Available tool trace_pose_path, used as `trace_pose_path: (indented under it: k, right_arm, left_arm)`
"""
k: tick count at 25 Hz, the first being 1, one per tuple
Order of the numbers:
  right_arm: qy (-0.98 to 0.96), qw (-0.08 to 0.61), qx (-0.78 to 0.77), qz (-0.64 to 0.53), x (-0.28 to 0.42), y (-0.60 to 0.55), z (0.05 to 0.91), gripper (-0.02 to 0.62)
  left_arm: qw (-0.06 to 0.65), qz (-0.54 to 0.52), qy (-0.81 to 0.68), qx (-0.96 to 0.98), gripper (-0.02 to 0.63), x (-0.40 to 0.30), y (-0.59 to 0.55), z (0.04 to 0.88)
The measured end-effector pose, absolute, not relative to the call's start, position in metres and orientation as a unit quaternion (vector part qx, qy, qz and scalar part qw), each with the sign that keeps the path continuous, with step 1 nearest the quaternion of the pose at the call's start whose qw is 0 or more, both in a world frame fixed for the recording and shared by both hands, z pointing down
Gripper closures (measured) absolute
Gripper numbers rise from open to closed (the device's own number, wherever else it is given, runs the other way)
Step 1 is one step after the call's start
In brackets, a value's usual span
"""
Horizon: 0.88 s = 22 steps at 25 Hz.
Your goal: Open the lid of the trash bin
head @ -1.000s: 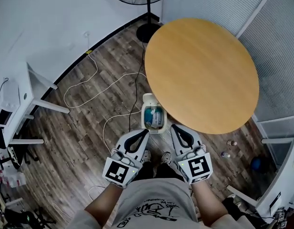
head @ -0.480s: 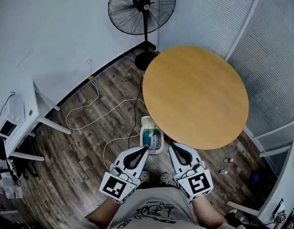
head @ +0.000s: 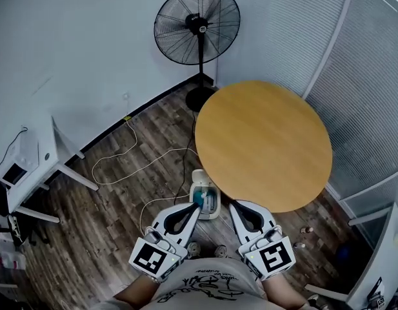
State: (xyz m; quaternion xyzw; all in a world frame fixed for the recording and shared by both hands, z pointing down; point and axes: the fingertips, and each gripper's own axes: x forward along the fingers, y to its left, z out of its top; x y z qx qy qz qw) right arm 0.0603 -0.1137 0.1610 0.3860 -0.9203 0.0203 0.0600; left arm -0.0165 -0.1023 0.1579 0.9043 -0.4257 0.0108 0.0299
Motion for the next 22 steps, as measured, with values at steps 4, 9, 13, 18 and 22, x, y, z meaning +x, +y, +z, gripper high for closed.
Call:
trace_pose_path:
  k: [4,9,13,18,22]
  right_arm:
    - [-0.922,0.052,0.383,0.011,0.06,-0.11,0.143,0.588]
    - [-0.924,0.034,0.381,-0.004,0.06,-0.104,0.126,0.588]
    - [-0.924,0.024,0.382,-0.003,0.06,-0.105,0.119,0.588]
    - [-0.921,0.044,0.387,0.008,0.061,-0.107,0.125,0.589]
    - [-0.921,0.041,0.388,0.005,0.061,-0.11,0.122,0.589]
  left_arm:
    - [0.017,0.005,-0.428,0.904,0.584,-0.018,-0.1,0.141]
    - [0.005,-0.005,-0.429,0.903,0.584,-0.02,-0.098,0.126]
    - [0.004,-0.003,-0.429,0.903,0.584,-0.018,-0.098,0.122]
    - [0.007,-0.006,-0.426,0.905,0.584,-0.021,-0.099,0.118]
    - [0.02,0.001,-0.423,0.906,0.584,-0.019,-0.101,0.121]
